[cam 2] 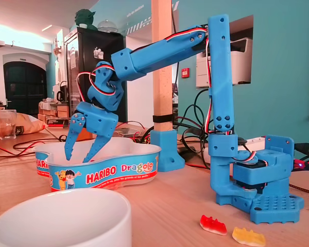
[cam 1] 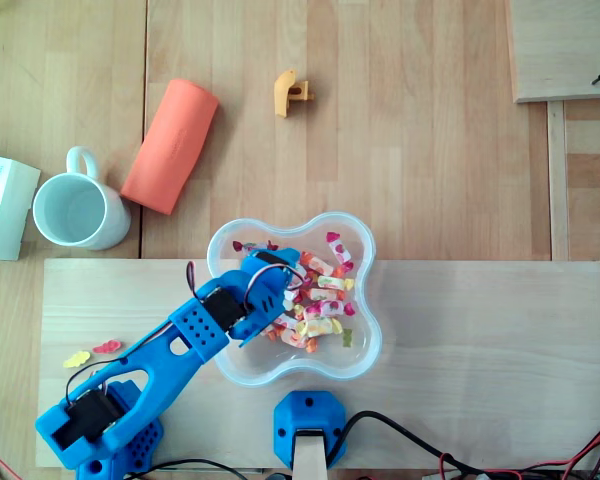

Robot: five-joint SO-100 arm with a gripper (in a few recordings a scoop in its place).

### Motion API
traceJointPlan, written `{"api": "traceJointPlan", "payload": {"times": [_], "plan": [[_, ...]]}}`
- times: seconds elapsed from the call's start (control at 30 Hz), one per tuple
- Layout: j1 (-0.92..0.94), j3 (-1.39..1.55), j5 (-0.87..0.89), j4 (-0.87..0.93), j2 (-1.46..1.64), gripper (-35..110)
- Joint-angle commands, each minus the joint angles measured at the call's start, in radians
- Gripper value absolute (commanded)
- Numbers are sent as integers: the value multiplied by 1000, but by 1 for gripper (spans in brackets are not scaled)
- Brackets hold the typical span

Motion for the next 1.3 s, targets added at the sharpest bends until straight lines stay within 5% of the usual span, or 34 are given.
{"api": "traceJointPlan", "payload": {"times": [0.0,1.27], "plan": [[-9,-14,-5,12,26,13],[5,0,-5,2,-38,13]]}}
